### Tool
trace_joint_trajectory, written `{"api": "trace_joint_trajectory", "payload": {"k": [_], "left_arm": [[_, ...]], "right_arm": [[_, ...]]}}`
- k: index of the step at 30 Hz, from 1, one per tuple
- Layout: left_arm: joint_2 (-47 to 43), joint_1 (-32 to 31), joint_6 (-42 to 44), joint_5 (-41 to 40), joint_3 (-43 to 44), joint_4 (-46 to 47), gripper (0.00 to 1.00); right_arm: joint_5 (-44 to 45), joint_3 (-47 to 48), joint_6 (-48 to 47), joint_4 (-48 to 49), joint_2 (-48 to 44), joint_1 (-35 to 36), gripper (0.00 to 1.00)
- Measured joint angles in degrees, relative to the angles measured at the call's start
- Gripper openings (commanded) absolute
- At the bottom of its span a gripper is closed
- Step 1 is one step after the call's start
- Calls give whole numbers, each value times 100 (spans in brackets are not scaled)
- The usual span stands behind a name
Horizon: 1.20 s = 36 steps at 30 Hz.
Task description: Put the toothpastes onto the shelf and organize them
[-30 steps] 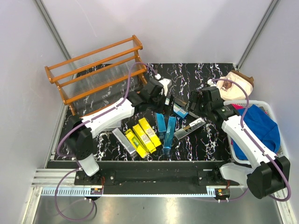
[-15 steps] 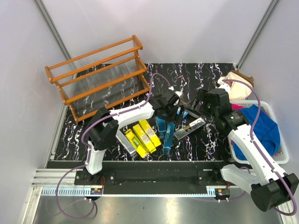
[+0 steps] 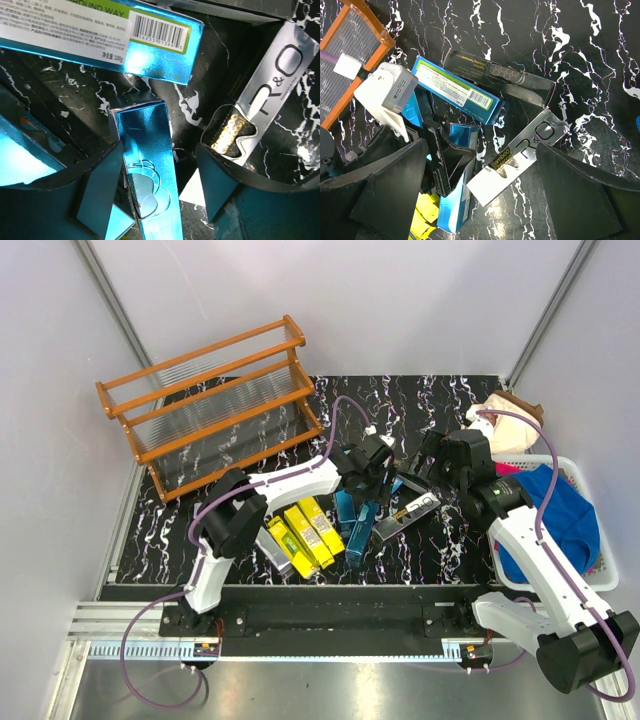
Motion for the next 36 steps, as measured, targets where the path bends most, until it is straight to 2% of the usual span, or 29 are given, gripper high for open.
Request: {"api": "trace_joint_trajectory", "payload": {"k": [7, 12, 17, 22, 29, 36], "left_arm": [[-15, -37, 9, -442, -210, -96, 77], [-61, -46, 98, -511, -437, -24, 75], [72, -72, 192, -433, -356, 20, 66], [367, -122, 234, -363, -232, 46, 45], [396, -131, 350, -330, -179, 52, 34], [323, -92, 466, -326, -68, -98, 33]], "right_arm": [[-7, 0, 0, 0, 63, 0, 100], [-15, 0, 0, 2, 149, 0, 100], [-17, 0, -2, 2, 162, 0, 100], [-20, 0, -2, 2, 162, 0, 100], [-138, 0, -4, 4, 210, 0, 100], [-164, 114, -11, 4, 221, 0, 100]]}}
